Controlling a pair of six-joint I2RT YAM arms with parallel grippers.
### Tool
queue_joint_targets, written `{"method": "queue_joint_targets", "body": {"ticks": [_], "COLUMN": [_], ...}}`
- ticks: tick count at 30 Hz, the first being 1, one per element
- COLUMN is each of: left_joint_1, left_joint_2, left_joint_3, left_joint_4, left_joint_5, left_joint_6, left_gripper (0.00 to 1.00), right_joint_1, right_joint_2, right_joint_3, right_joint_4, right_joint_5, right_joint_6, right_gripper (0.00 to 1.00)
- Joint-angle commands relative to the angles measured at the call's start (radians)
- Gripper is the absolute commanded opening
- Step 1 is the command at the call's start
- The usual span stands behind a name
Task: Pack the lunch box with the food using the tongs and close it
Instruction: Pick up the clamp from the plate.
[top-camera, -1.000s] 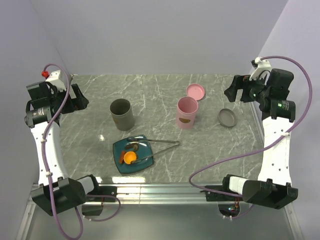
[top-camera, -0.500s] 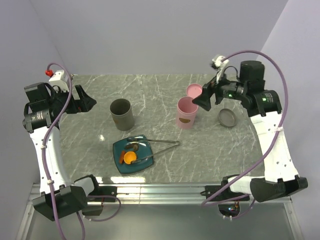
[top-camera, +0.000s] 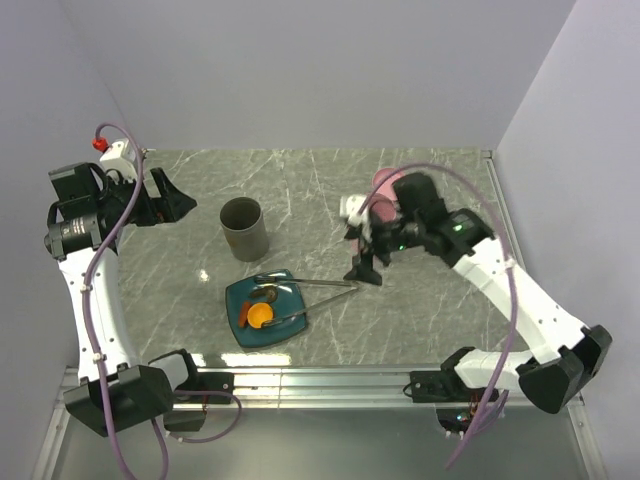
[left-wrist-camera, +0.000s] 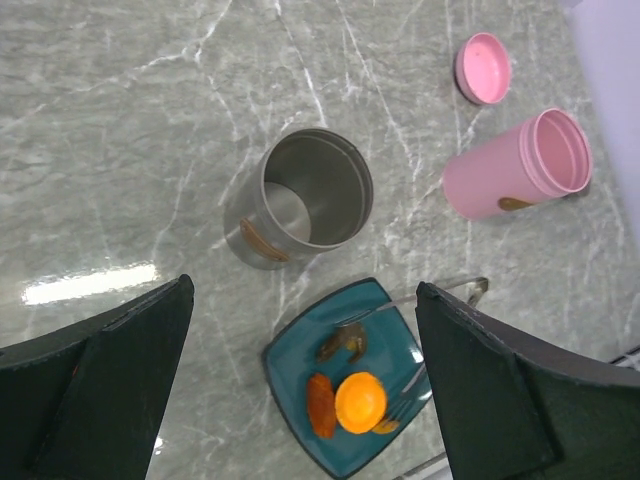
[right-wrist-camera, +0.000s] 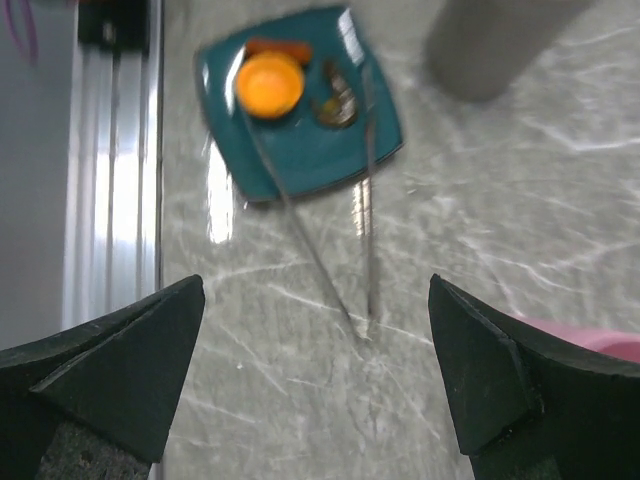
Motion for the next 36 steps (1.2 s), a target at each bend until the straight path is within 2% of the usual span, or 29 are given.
{"method": "queue_joint_targets", "body": {"ticks": [1,6,10,14,18,25,36], "left_joint_1": [0.003,0.004,0.003,0.003,0.003,0.003,0.003], "left_joint_2": [-0.033,-0.09,-0.096,-0.085,-0.077,-0.09,-0.099], "left_joint_3": [0.019,-0.031,-0.035,-0.035,-0.028,-0.041,-0.058], "left_joint_4": [0.05,0.127,0.12,0.104,0.104,0.107,0.123], "left_joint_5": [0.055,0.067,0.068,0.053,0.033,0.016,0.021], "left_joint_6": [-0.059,-0.105,-0.094,-0.091,-0.099,-0.108,-0.116], "left_gripper": [0.99,0.99,0.99,0.99,0.99,1.0,0.99], "right_joint_1": [0.06,0.093,0.103,0.117,0.117,0.117,0.12], "right_joint_2": [-0.018,0.049,0.126,0.224,0.283,0.388,0.461], "right_joint_3": [-0.127,-0.215,-0.217,-0.215,-0.262,-0.253,-0.276], "right_joint_4": [0.138,0.204,0.193,0.193,0.248,0.233,0.251], "right_joint_5": [0.05,0.07,0.087,0.115,0.156,0.21,0.29], "right_joint_6": [-0.198,-0.329,-0.429,-0.461,-0.482,-0.463,-0.446], "right_gripper": [1.0,1.0,1.0,1.0,1.0,1.0,1.0]}}
